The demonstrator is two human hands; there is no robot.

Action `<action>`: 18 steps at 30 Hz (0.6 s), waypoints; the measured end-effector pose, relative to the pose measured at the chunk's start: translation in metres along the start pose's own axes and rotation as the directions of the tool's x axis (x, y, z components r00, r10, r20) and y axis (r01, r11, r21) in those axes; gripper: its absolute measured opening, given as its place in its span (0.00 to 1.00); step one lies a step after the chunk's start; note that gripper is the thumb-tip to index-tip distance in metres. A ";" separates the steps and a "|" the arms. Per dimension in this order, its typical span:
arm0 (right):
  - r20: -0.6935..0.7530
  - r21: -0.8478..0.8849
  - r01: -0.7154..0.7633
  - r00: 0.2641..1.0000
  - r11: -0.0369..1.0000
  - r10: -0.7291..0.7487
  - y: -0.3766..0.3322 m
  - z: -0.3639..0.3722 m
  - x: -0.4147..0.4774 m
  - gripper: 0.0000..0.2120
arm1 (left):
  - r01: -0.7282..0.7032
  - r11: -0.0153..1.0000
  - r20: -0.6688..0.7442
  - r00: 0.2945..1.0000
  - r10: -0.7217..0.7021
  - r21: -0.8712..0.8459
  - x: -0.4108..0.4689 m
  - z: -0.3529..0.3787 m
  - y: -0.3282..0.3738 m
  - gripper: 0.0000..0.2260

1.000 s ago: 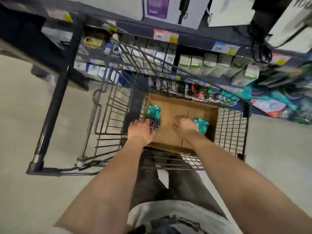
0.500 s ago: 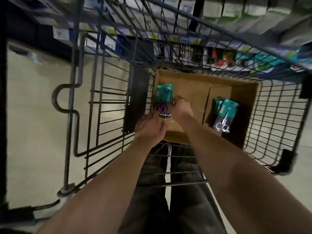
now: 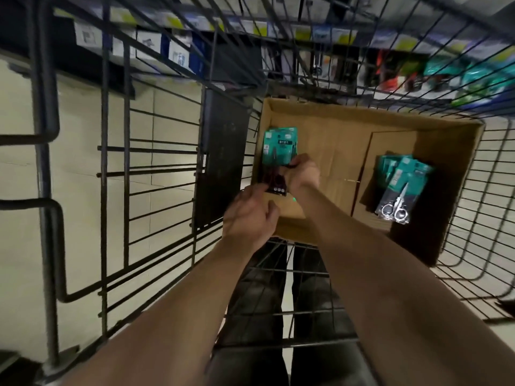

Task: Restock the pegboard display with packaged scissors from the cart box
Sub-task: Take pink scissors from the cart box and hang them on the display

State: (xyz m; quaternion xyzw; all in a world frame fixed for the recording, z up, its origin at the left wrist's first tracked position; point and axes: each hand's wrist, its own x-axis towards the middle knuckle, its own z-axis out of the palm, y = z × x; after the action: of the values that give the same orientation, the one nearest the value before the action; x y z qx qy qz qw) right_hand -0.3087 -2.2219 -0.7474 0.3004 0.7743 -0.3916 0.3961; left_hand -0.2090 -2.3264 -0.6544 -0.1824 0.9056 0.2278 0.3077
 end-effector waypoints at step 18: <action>0.141 0.429 -0.014 0.989 0.903 -0.052 0.038 -0.114 0.015 0.13 | 0.105 0.988 -0.090 0.989 -0.116 -0.114 0.064 0.034 0.045 0.19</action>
State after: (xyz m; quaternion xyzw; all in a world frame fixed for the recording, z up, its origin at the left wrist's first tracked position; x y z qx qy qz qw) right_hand -0.3297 -2.1035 -0.7308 0.3423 0.6403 -0.5776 0.3732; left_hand -0.2619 -2.2835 -0.7058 -0.2596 0.8942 0.2502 0.2653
